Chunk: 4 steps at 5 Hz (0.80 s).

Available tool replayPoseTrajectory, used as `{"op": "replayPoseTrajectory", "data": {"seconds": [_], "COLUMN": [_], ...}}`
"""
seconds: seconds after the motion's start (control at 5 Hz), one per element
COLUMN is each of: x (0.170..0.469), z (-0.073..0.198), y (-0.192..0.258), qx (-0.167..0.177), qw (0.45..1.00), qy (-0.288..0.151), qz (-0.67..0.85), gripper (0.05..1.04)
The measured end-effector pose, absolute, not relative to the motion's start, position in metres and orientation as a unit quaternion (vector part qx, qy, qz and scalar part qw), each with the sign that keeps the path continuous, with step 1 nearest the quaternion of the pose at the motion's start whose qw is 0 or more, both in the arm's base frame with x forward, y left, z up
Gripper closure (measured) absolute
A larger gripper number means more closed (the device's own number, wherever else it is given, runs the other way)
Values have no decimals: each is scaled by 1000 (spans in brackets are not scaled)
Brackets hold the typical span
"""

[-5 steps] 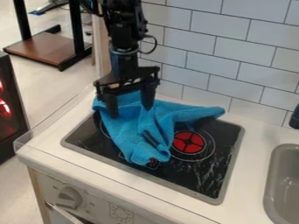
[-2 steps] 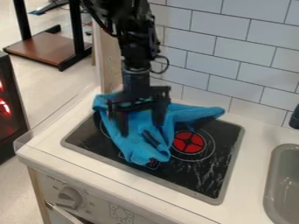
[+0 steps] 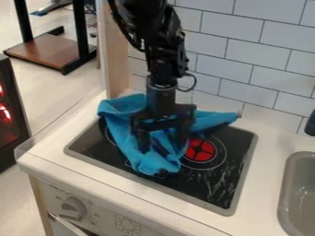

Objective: Unfold the cloth from right to left

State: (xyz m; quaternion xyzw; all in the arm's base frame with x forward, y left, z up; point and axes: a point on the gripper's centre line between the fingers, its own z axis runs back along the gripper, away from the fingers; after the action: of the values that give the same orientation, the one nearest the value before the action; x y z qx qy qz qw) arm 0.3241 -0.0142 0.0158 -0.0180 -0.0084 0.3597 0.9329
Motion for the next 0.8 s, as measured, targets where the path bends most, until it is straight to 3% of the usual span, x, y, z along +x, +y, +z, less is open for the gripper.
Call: {"op": "replayPoseTrajectory", "data": {"seconds": [0.4, 0.8], "x": [334, 336], "z": [18, 16], "y": [-16, -16], "qx": [-20, -22], "qw": [930, 930], "qy": [-16, -21], "qz": [366, 366], "gripper": [137, 737]}}
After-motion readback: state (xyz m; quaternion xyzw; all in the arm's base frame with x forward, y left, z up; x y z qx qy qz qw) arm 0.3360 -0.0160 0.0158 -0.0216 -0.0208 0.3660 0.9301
